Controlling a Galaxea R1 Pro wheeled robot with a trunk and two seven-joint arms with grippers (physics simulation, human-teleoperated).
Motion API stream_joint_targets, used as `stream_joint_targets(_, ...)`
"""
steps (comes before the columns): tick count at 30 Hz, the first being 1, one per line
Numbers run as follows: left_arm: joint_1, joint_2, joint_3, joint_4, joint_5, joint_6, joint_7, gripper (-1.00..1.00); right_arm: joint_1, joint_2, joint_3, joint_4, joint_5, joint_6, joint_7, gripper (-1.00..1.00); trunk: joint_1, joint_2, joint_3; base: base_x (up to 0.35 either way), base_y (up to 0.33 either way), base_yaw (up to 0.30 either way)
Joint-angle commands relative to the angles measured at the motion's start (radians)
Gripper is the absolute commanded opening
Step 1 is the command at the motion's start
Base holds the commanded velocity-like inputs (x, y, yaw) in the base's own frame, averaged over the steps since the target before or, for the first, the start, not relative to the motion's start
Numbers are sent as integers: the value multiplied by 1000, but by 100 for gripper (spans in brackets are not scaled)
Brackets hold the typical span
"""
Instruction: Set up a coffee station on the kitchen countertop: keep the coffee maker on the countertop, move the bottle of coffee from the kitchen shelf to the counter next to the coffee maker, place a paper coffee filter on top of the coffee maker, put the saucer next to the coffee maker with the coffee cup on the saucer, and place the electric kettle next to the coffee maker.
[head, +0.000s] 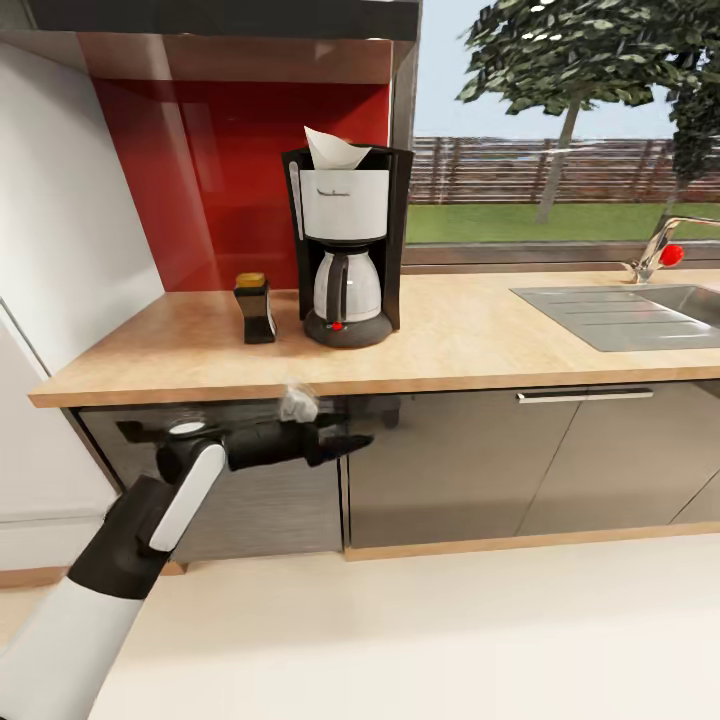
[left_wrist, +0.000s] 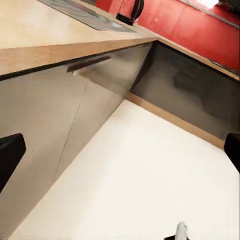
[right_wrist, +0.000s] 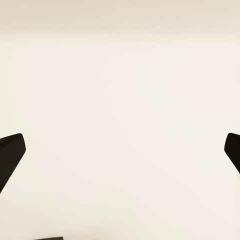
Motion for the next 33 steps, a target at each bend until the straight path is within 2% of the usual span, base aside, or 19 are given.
stream_joint_targets(1,18,3,-1,4,7,6,-22,100,-1,1,-4,1,10,-3,0,100,0,0,-1,0,0,0)
stream_joint_targets(2,38,7,0,8,6,5,-42,100,-1,1,-4,1,11,-3,0,100,0,0,-1,0,0,0)
stream_joint_targets(3,75,22,0,20,6,1,-75,100,-1,1,-3,1,11,-3,0,100,0,0,-1,0,0,0)
stream_joint_targets(6,130,54,0,42,6,-21,-122,100,-1,1,-3,1,11,-3,0,100,0,0,-1,0,0,0)
stream_joint_targets(8,163,76,0,63,6,-51,-160,100,-1,1,-3,1,11,-3,0,100,0,0,-1,0,0,0)
stream_joint_targets(9,195,95,0,94,6,-92,-205,100,-1,1,-3,1,11,-3,0,100,0,0,-1,0,0,0)
stream_joint_targets(11,252,126,1,181,6,-176,-293,100,-1,1,-3,1,11,-3,0,100,0,0,-1,0,0,0)
stream_joint_targets(13,273,142,1,237,6,-214,-328,100,-1,1,-3,1,11,-3,0,100,0,0,-1,0,0,0)
stream_joint_targets(15,303,179,1,379,7,-301,-374,100,-1,1,-3,1,12,-3,0,100,0,0,-1,0,0,0)
stream_joint_targets(16,314,198,1,522,8,-389,-402,100,-1,1,-3,3,12,-3,0,100,0,0,-1,0,0,0)
stream_joint_targets(18,318,206,0,628,8,-453,-425,100,-1,1,-2,8,12,-3,0,100,0,0,-1,0,0,0)
stream_joint_targets(19,321,209,0,737,9,-520,-449,100,-1,1,-1,17,12,-3,0,100,0,0,-1,0,0,0)
stream_joint_targets(20,321,209,0,737,9,-520,-449,100,-1,1,-1,17,12,-3,0,100,0,0,-1,0,0,0)
stream_joint_targets(22,323,211,0,868,9,-595,-470,100,-1,1,-1,25,12,-3,0,100,0,0,-1,0,0,0)
stream_joint_targets(23,324,211,-1,1000,9,-672,-485,100,-1,1,-1,31,12,-3,1,100,0,0,-1,0,0,0)
stream_joint_targets(25,325,208,0,1110,12,-734,-494,100,-1,2,-2,33,12,-2,1,100,0,0,-1,0,0,0)
stream_joint_targets(26,326,177,9,1328,44,-826,-504,100,-1,2,-3,34,11,-1,2,100,0,0,-1,0,0,0)
stream_joint_targets(29,358,158,21,1412,70,-879,-505,100,-2,1,-3,38,11,-1,3,100,0,0,-1,0,0,0)
stream_joint_targets(33,393,151,46,1442,81,-905,-503,100,-2,-6,-7,41,10,-1,3,100,0,0,-1,0,0,0)
